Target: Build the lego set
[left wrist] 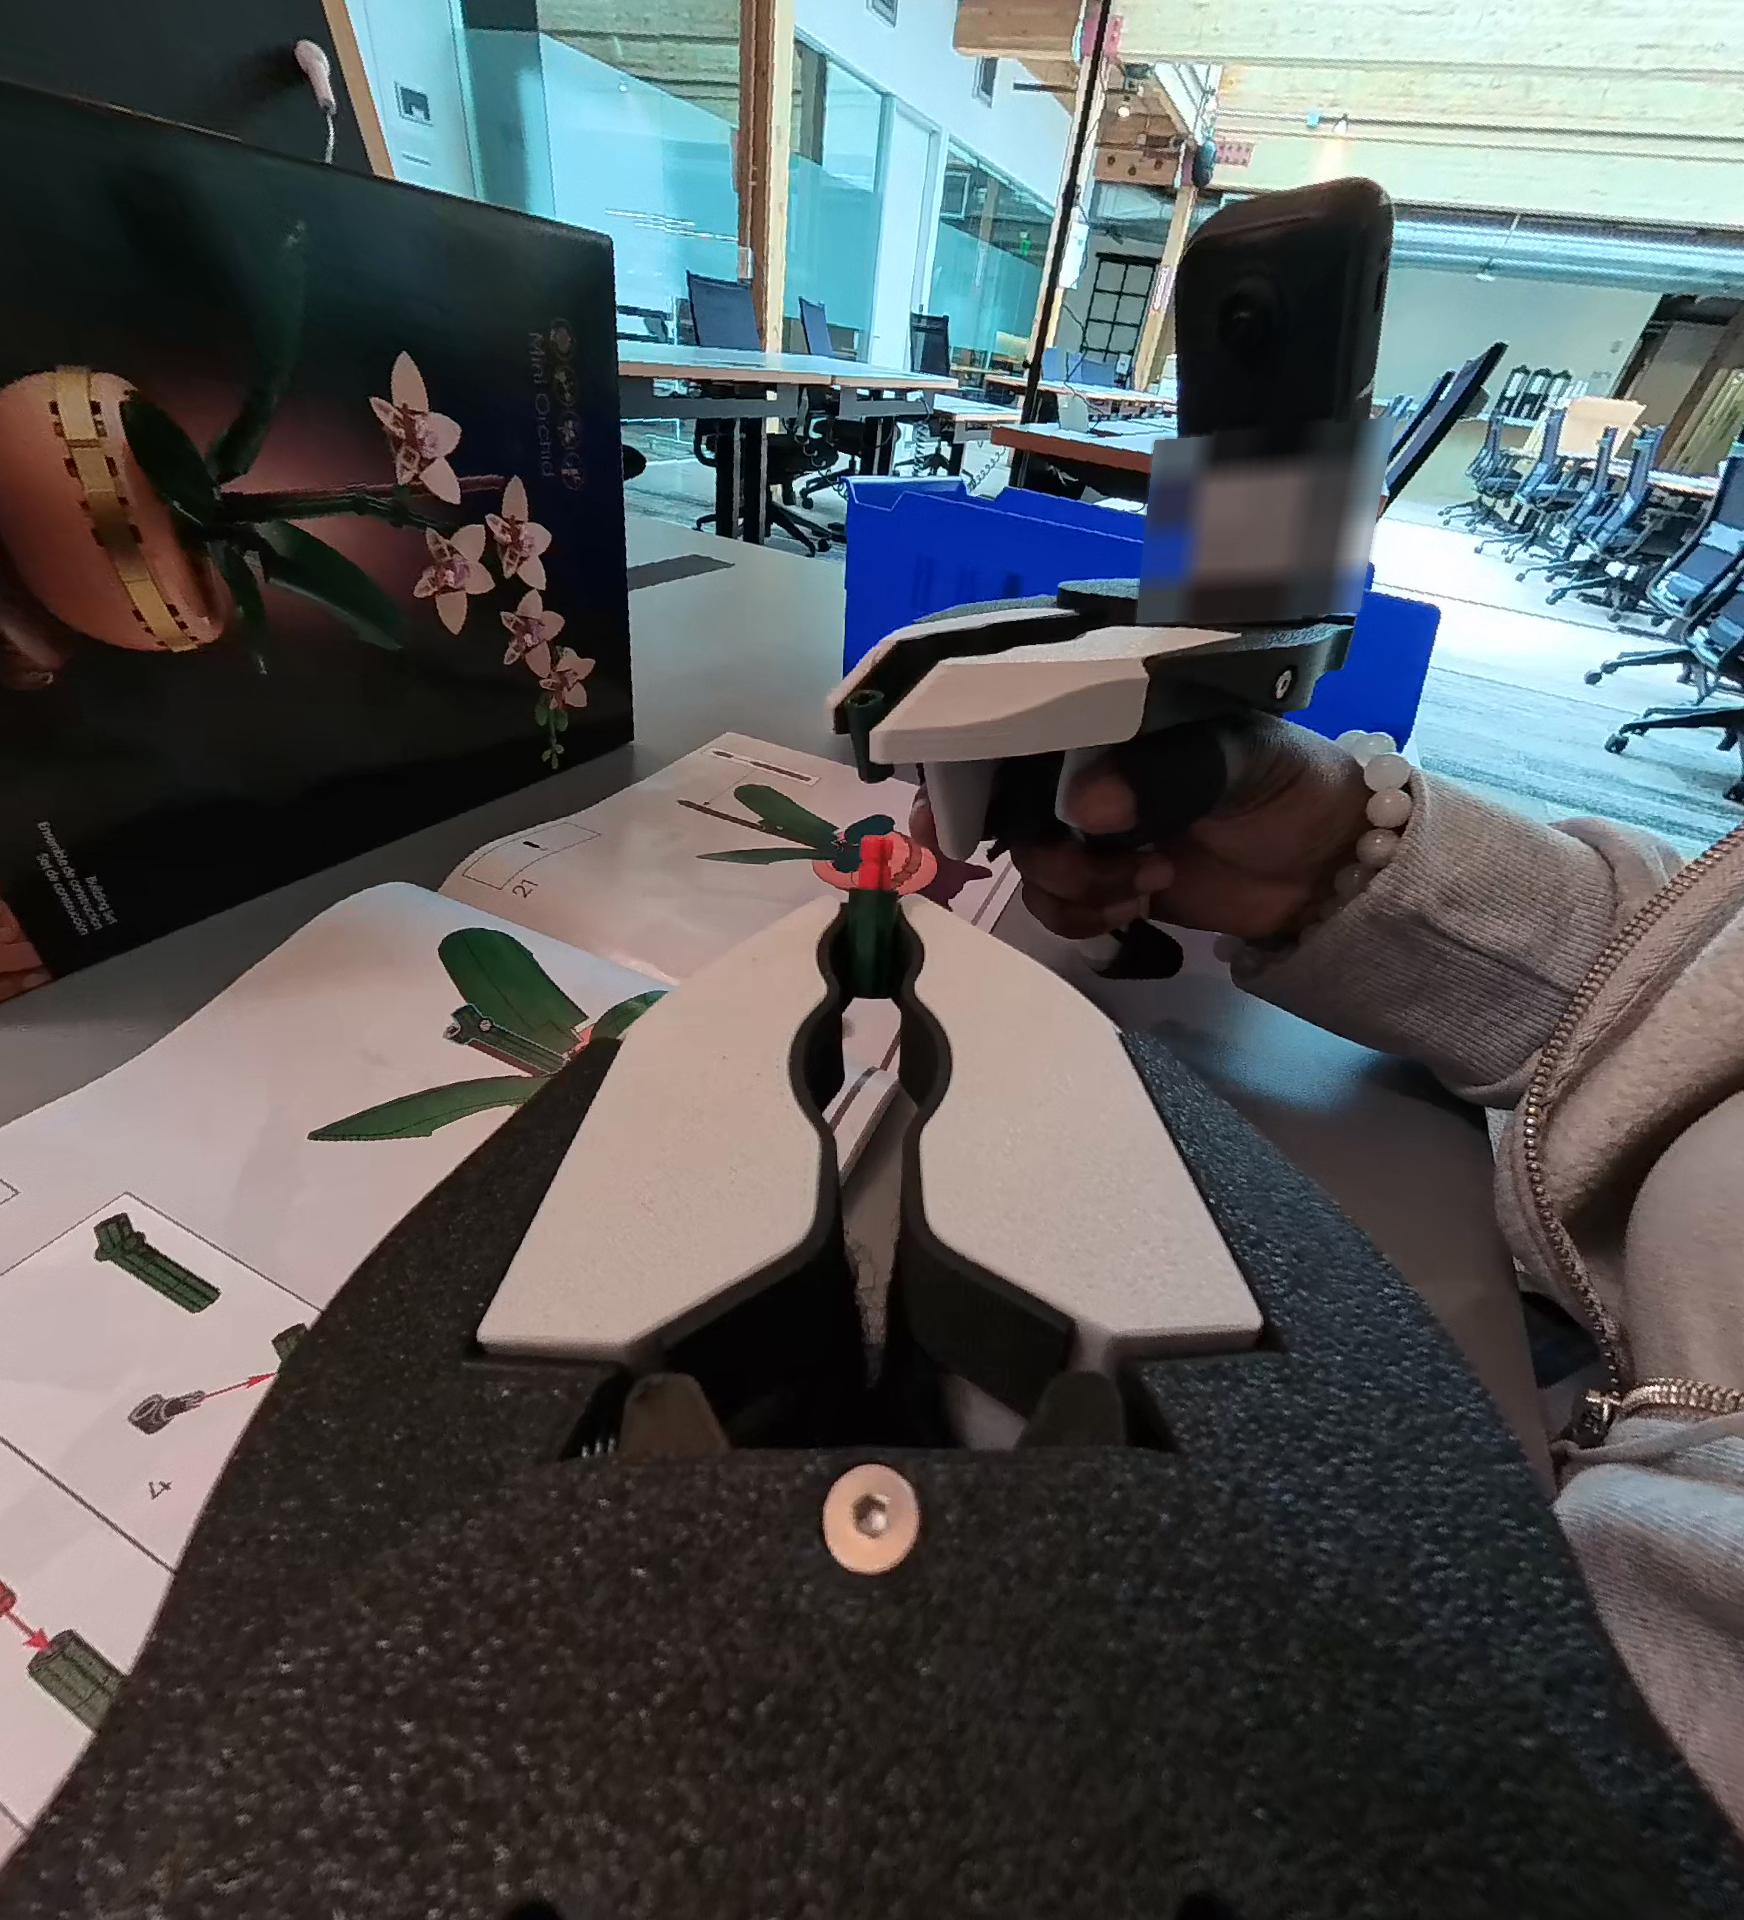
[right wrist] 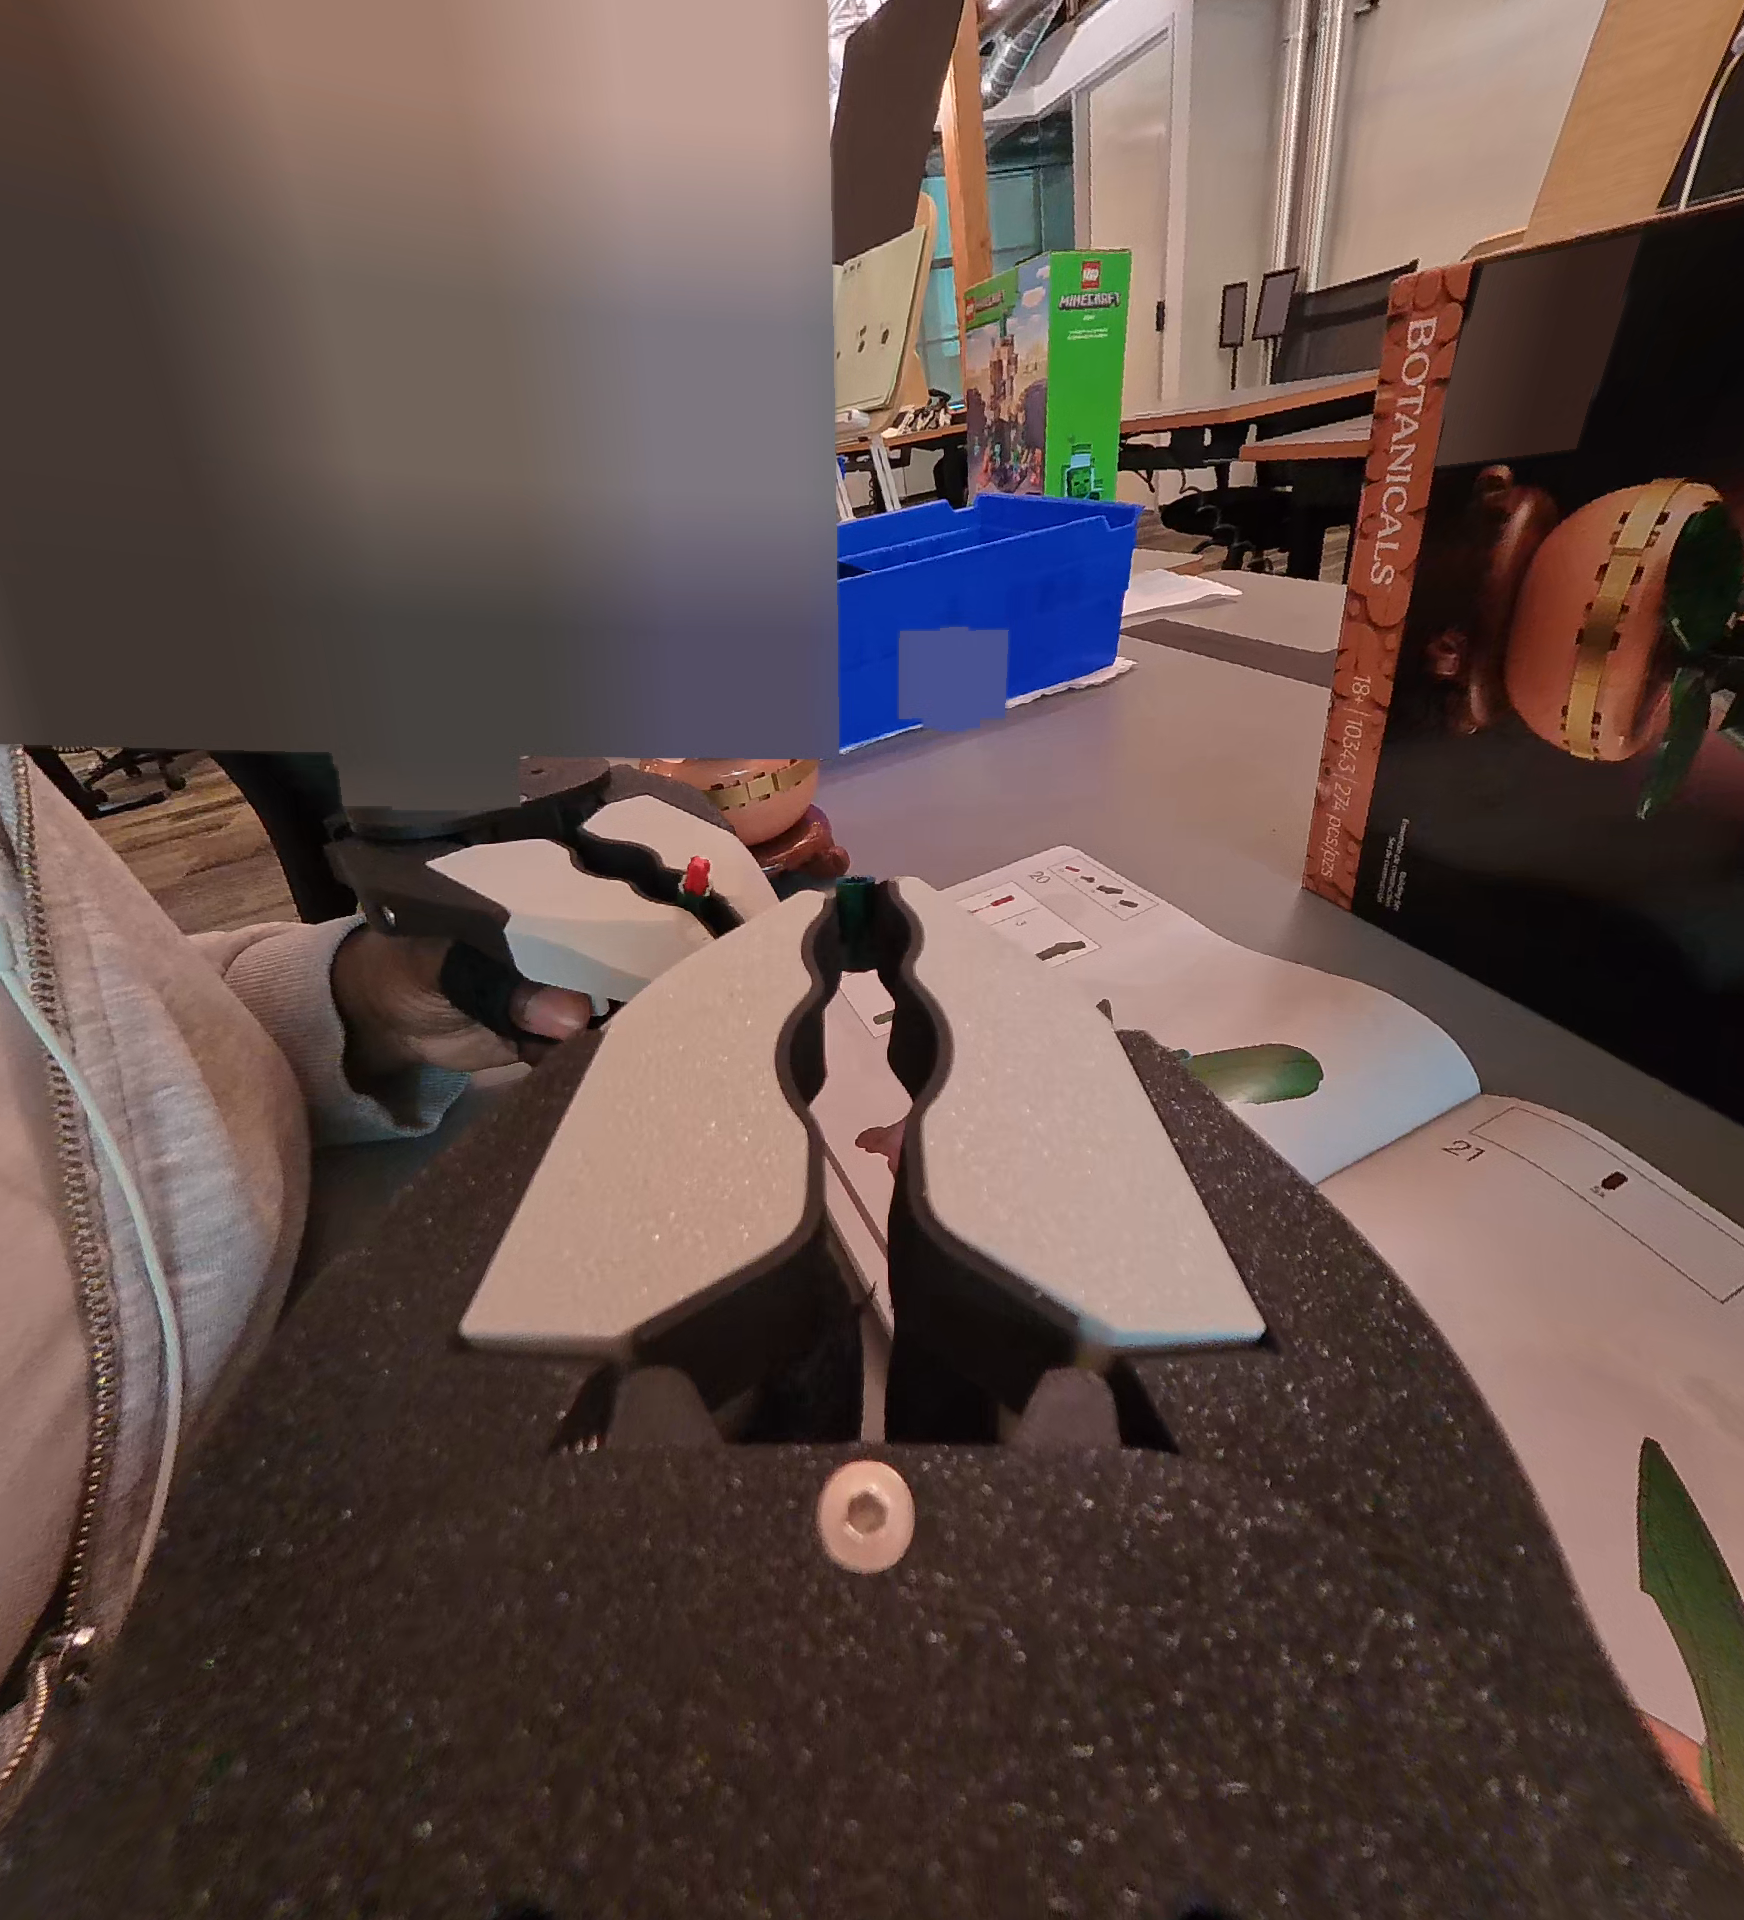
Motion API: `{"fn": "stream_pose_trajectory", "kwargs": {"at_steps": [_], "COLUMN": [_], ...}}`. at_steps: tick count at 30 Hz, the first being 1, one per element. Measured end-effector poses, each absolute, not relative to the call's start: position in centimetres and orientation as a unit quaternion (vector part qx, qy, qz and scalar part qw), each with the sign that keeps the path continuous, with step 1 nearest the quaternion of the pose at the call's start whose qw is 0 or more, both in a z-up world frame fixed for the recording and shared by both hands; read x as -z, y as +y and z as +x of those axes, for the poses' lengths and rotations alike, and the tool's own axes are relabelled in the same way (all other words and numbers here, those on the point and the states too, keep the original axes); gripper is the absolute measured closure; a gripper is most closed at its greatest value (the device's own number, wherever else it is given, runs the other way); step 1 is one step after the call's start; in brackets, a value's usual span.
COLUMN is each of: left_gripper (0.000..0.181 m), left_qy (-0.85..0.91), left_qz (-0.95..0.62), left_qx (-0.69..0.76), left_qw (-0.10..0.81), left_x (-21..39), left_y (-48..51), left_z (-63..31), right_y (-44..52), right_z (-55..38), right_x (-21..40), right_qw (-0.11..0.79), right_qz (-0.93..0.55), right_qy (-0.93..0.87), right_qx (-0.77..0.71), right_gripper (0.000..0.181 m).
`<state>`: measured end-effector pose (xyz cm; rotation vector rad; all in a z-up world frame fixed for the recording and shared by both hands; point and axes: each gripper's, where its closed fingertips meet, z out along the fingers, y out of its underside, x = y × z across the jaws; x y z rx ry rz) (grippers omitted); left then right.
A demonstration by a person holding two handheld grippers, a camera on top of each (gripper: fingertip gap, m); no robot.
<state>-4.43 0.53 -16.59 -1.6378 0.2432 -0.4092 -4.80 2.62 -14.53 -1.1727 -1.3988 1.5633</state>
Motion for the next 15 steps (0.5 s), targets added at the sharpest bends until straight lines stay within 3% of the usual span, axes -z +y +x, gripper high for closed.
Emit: {"fn": "stream_pose_trajectory", "kwargs": {"at_steps": [15], "left_gripper": [0.177], "left_qy": [0.106], "left_qz": [-0.724], "left_qx": [0.182], "left_qw": [0.657], "left_x": [16.59], "left_y": [0.56], "left_z": [-4.47], "right_y": [2.34], "right_z": [-5.01], "right_x": [14.40], "right_qw": [0.352], "right_qz": [-0.453], "right_qy": [-0.539], "right_qx": [-0.617], "right_gripper": [0.175]}}
